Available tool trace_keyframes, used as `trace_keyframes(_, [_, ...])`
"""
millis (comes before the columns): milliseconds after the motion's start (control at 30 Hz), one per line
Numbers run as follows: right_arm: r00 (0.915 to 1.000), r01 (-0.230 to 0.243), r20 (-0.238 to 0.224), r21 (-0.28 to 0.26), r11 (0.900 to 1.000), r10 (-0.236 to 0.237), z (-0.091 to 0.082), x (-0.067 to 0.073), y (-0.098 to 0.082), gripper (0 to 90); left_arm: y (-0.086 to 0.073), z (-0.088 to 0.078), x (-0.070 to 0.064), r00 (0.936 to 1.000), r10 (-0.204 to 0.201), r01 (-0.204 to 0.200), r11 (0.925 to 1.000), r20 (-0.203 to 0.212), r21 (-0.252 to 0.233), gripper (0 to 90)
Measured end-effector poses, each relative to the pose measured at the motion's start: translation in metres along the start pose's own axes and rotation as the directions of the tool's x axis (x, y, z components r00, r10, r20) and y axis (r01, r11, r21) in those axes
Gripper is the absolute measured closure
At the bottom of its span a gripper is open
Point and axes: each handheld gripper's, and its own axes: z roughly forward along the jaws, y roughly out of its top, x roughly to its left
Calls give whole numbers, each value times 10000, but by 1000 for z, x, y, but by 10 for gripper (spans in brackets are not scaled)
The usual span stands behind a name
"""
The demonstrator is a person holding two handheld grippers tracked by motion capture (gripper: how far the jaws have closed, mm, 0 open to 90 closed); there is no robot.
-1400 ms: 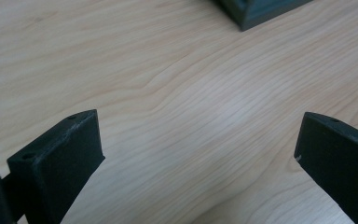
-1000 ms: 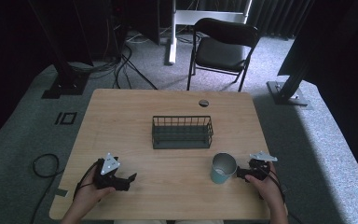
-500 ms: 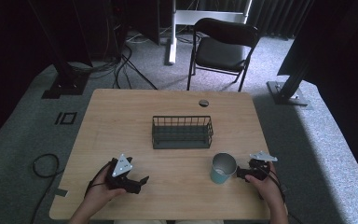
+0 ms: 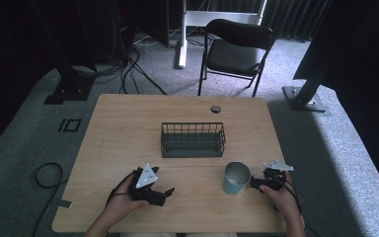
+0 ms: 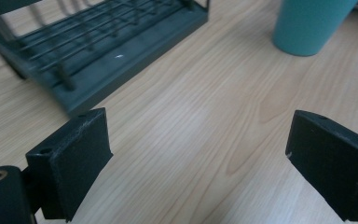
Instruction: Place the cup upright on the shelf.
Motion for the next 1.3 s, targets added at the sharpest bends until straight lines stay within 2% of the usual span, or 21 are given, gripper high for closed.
trace_keyframes(100, [10000,2,0,1,10000,-2,0,0,0,109,5,7,-6,9997,60,-58,9999,234,-84,67])
trace_keyframes(400, [10000,2,0,0,10000,-2,0,0,0,109,21,25,-23,9958,598,-581,9979,700,-270,67])
trace_keyframes(733, [10000,0,-1,0,10000,0,0,0,0,109,40,45,-40,9875,965,-915,9948,1247,-452,67])
trace_keyframes(933, [10000,0,-2,-3,10000,0,0,0,0,109,50,59,-47,9837,792,-676,9948,1615,-764,68])
trace_keyframes(1100, [10000,-1,-4,-5,10000,1,0,0,0,109,56,70,-54,9782,994,-862,9931,1821,-793,67])
trace_keyframes(1300, [10000,1,-5,-9,10000,-1,0,0,0,109,65,78,-61,9718,1058,-872,9916,2107,-961,67])
